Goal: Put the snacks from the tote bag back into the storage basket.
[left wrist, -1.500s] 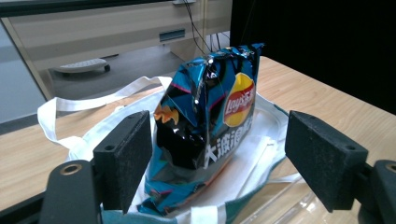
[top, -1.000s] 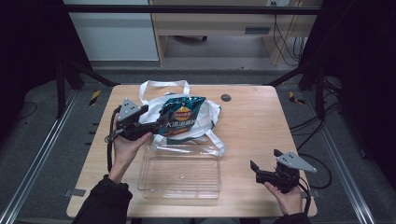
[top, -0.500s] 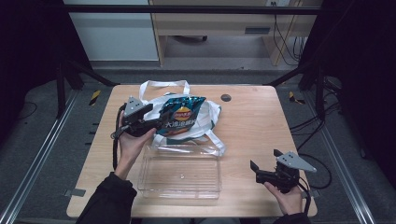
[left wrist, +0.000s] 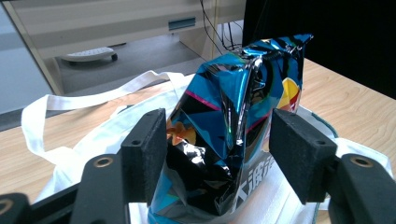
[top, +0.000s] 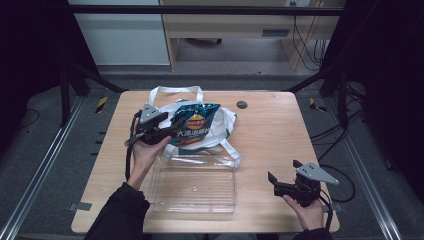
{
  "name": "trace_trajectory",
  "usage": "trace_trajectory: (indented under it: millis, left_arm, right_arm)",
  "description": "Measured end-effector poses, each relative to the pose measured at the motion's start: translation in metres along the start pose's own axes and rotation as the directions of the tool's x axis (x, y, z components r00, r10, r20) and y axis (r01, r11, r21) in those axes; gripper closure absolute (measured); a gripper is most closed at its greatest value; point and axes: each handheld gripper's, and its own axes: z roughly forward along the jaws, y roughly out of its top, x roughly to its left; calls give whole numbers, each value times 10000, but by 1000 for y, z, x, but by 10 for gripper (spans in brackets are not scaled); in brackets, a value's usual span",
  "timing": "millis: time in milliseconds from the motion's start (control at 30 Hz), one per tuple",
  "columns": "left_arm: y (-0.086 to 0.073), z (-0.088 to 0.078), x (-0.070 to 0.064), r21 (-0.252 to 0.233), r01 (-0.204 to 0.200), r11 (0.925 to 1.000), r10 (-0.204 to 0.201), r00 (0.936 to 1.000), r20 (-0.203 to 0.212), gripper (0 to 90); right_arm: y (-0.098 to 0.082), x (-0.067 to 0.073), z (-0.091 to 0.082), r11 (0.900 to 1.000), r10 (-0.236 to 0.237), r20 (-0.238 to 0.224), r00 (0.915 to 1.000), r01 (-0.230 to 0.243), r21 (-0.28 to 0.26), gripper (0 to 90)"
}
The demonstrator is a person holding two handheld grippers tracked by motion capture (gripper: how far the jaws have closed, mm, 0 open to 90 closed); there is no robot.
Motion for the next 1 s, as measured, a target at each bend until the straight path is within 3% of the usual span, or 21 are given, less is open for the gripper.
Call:
trace_trajectory:
  millis: [433, 633, 767, 1000]
  left_arm:
    - [-5, 11, -4, 92, -45, 9999, 44, 10000, 82, 542]
    - [-5, 13, -4, 182, 196, 9996, -199, 9996, 187, 758]
    - [-5, 12, -2, 260, 213, 9994, -220, 9994, 282, 846]
    - [-5, 10, -5, 228, 150, 9996, -160, 9988, 463, 896]
  right_arm:
    - [0, 0, 0, 10000, -5, -12, 10000, 5, 7, 42]
    - [0, 0, 0, 10000, -3, -45, 10000, 3, 5, 42]
    - [0, 0, 0, 10000, -22, -39, 10000, 22, 7, 42]
    - [0, 1, 0, 10000, -36, -34, 10000, 36, 12, 42]
